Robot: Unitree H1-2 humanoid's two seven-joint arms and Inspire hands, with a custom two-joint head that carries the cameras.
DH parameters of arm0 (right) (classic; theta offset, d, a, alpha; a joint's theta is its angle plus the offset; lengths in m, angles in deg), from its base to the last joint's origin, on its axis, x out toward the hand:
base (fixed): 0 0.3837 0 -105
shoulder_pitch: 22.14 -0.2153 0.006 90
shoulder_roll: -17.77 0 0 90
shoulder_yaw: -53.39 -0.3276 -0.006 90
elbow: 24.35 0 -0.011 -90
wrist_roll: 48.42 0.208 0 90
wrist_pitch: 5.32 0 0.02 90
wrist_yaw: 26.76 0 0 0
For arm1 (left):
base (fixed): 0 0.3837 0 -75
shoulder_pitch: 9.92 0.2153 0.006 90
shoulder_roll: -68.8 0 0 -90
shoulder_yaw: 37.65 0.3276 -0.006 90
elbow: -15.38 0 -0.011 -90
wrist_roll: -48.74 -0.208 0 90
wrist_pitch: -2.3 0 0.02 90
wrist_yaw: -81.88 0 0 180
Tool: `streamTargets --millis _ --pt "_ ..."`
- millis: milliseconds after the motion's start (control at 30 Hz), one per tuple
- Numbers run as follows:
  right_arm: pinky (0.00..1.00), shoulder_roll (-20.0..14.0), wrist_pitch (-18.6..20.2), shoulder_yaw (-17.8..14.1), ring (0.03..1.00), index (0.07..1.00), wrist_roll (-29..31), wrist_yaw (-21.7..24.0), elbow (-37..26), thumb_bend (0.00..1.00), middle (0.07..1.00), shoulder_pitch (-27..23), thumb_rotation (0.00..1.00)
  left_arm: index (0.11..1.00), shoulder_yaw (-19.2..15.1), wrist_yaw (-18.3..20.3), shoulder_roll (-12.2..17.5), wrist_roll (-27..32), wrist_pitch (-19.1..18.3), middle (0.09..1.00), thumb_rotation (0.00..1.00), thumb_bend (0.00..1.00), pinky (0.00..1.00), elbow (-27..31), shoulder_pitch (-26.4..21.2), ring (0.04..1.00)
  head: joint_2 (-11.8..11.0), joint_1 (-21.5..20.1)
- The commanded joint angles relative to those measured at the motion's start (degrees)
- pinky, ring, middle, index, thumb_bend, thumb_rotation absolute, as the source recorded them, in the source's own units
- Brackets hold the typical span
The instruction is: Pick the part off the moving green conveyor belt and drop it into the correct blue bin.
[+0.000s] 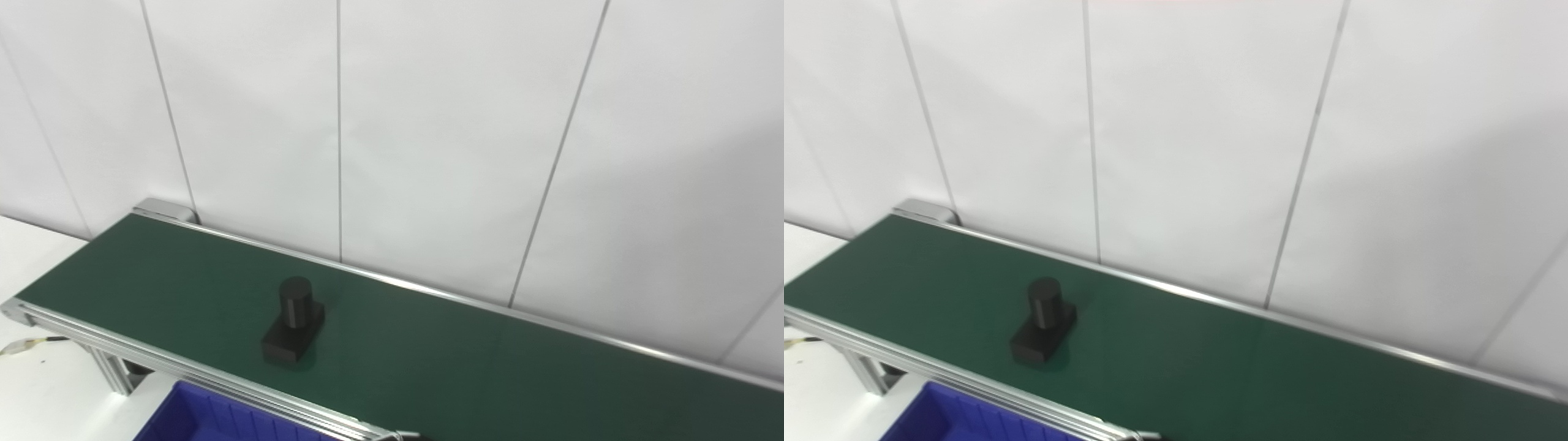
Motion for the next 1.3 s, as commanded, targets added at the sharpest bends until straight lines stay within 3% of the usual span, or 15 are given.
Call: streamTargets --millis 0,333,533,800,1000,1267 --pt "0.49 -0.16 -1.68 -0.23 0.607 0.821 1.14 0.37 -3.36 0.73 0.733 0.03 0.31 0.78 0.3 0.16 -0.04 -0.29 1.33 0.725 0.55 0.91 0.51 3.22 0.49 0.645 0.23 0.1" --pt "0.49 -0.88 -1.73 -0.63 0.605 0.816 0.94 0.22 -9.63 0.71 0.729 0.27 0.28 0.811 0.33 0.65 0.09 -0.92 -0.72 0.761 0.54 0.8 0.57 8.23 2.79 0.685 1.24 0.08" --pt "0.48 -1.26 1.52 -0.74 0.593 0.807 -0.79 0.22 -16.84 0.73 0.72 -0.25 0.29 0.814 0.26 1.32 0.08 -0.33 -1.66 0.765 0.52 0.78 0.57 9.31 2.97 0.688 1.57 -0.19" --pt "0.5 -2.41 10.0 -0.89 0.629 0.815 -3.02 1.18 -25.51 0.73 0.739 -3.4 0.32 0.816 0.07 1.35 -0.2 -0.59 -1.8 0.761 0.53 0.79 0.57 9.63 2.92 0.685 1.98 -1.58" --pt "0.55 -2.78 15.77 -1.69 0.666 0.823 -5.11 1.27 -29.63 0.72 0.745 -7.46 0.27 0.814 -0.14 1.67 -0.09 -0.19 -1.85 0.76 0.53 0.78 0.57 9.83 2.79 0.683 2.73 -3.01" --pt "0.6 -2.91 23.59 -1.24 0.722 0.858 -9.6 2.14 -31.17 0.69 0.783 -13.66 0.28 0.811 -0.62 1.83 0.12 -0.05 -1.7 0.752 0.54 0.79 0.57 9.72 2.52 0.679 2.74 -4.4"
